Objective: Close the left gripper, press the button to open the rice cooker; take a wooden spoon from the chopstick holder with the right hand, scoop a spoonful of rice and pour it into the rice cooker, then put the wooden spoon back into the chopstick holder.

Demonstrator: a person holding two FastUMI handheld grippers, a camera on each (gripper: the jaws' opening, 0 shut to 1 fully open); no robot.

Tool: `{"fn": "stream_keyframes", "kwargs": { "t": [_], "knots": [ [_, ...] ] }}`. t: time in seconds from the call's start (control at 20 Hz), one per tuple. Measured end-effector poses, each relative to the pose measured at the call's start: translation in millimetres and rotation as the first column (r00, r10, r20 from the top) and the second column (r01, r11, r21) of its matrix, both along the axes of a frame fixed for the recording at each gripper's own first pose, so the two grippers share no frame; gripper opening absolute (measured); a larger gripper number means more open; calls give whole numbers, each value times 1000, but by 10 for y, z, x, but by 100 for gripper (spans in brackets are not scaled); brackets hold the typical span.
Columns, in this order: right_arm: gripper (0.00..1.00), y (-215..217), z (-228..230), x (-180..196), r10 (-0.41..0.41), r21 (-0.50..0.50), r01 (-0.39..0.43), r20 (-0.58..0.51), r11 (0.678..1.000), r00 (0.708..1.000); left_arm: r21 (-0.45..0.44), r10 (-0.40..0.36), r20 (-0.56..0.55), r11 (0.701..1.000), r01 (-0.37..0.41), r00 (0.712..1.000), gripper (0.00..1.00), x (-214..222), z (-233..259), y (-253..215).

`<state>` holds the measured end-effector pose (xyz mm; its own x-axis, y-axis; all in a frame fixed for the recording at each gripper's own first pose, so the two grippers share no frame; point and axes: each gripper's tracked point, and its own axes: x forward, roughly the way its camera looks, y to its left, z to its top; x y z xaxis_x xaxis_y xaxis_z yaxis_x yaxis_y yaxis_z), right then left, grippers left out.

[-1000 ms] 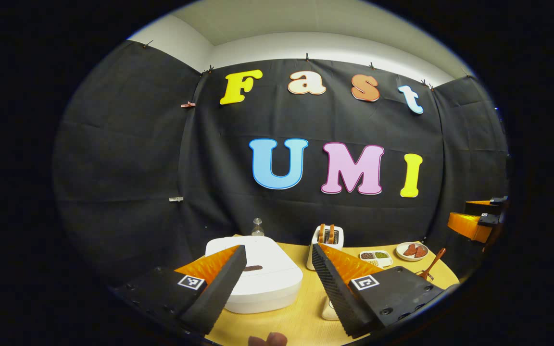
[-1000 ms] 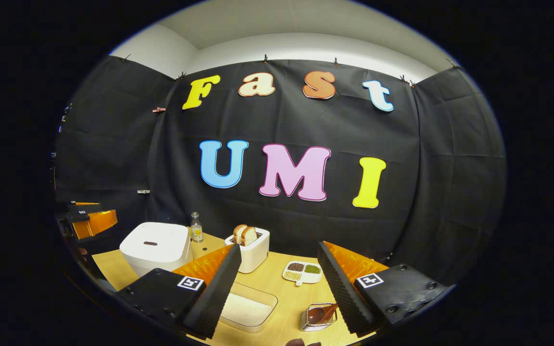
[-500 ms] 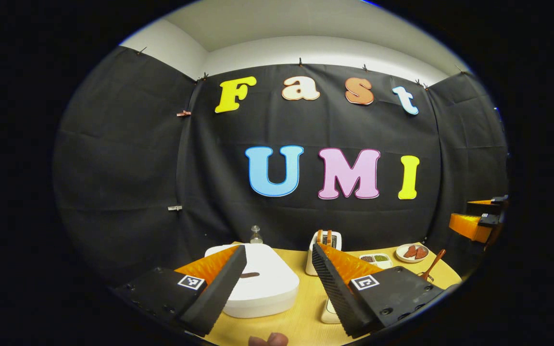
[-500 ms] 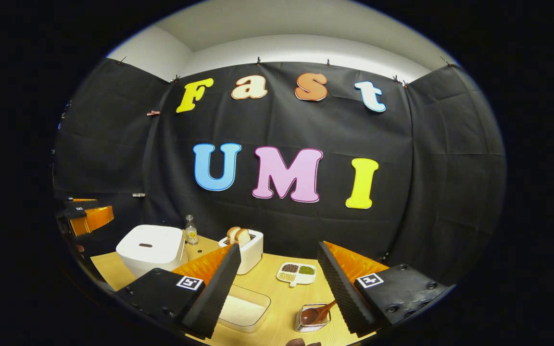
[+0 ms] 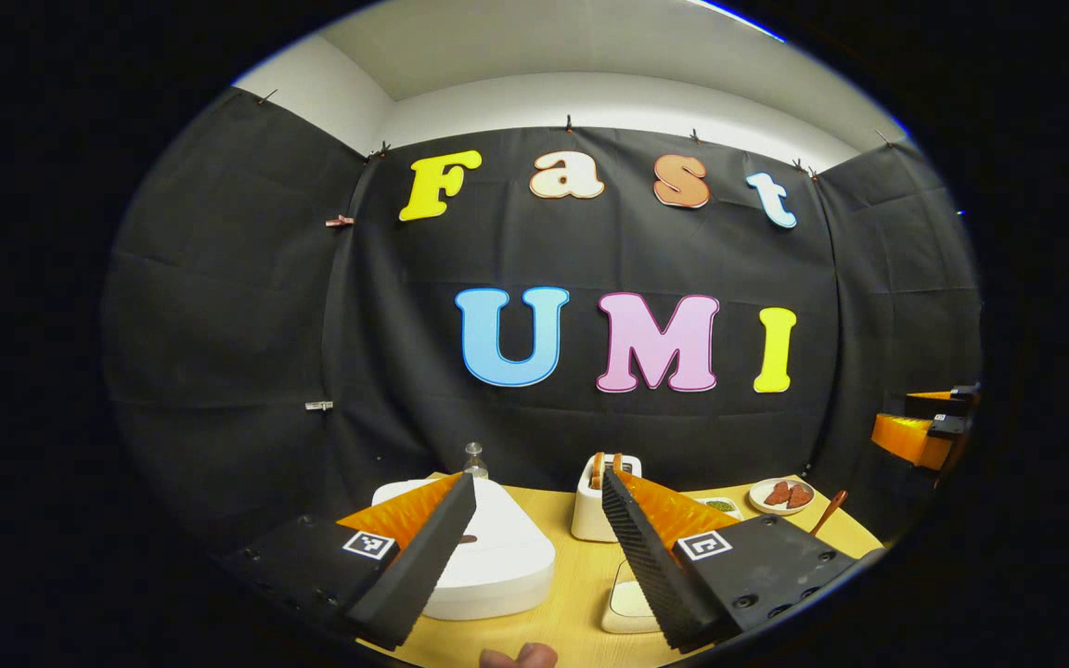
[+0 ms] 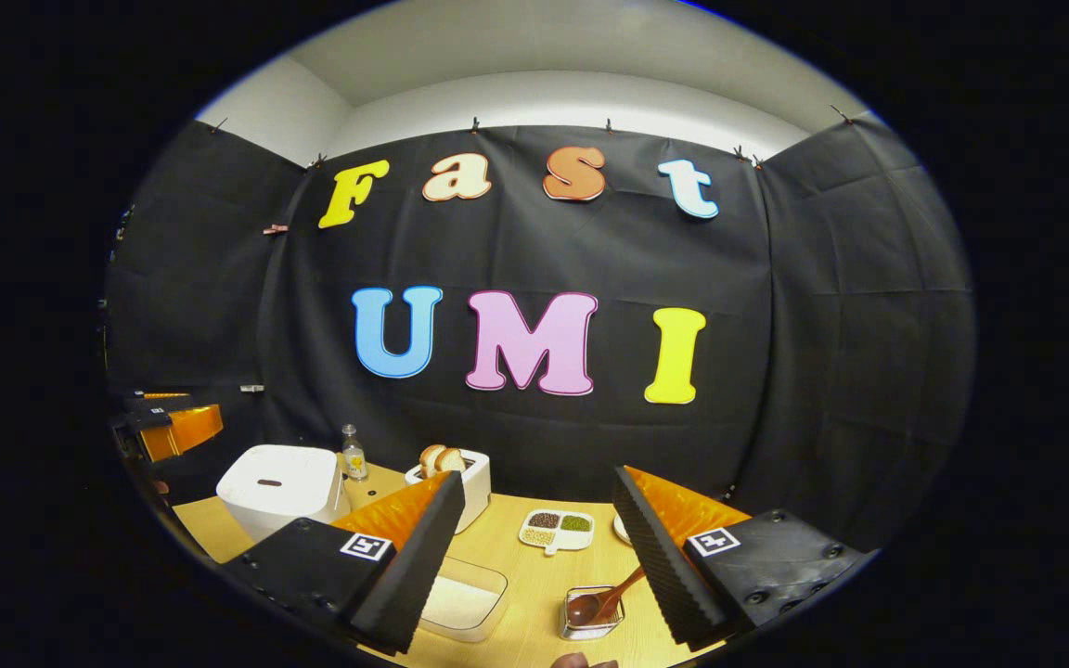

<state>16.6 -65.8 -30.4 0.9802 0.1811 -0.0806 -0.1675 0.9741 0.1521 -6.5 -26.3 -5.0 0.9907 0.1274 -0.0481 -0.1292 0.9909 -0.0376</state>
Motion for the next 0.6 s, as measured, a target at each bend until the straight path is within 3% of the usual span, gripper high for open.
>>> {"fn": "stream_keyframes", "kwargs": {
  "t": [0.6],
  "knots": [
    [99, -370, -91, -12, -58, 2, 58, -9, 998, 998, 64, -50, 27, 997, 48, 998, 95, 95, 141, -227]
  ]
}}
